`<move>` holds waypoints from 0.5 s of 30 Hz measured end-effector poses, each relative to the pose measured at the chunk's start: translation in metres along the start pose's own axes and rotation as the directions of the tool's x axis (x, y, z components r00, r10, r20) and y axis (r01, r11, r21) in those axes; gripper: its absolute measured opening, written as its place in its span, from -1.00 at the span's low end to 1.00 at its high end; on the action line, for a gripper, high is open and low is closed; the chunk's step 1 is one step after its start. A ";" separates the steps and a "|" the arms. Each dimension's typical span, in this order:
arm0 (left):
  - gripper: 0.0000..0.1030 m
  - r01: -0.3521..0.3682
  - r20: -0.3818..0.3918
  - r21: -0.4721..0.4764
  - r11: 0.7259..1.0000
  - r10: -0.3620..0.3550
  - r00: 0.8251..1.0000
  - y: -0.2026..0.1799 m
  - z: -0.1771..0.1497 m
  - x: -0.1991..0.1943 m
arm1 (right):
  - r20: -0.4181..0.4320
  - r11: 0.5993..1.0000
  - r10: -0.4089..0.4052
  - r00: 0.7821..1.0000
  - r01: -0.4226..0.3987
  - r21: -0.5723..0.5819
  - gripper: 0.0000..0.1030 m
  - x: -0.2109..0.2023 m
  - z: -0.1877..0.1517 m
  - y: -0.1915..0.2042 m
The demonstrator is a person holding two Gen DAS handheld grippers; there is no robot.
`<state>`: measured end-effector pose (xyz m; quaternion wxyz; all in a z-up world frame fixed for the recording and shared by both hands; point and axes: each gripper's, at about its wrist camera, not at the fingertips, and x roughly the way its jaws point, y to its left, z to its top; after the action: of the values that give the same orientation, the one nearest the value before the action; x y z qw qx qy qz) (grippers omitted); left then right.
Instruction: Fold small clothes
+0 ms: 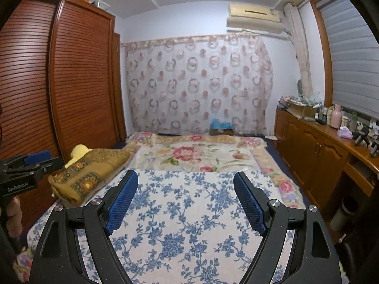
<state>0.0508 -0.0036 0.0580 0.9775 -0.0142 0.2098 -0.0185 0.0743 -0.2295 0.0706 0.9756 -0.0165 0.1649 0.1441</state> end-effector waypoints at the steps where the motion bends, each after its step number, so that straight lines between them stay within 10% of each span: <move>1: 0.13 -0.001 0.001 0.001 1.000 0.001 1.000 0.000 0.000 0.000 | 0.000 1.000 -0.003 1.000 0.003 -0.001 0.65 0.000 0.000 0.000; 15: 0.13 -0.018 0.009 -0.003 1.000 0.018 1.000 -0.002 -0.002 -0.005 | -0.001 1.000 -0.004 1.000 0.004 -0.001 0.65 -0.001 0.001 0.001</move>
<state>0.0456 -0.0059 0.0586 0.9785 -0.0136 0.2054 -0.0092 0.0738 -0.2287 0.0717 0.9758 -0.0173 0.1654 0.1422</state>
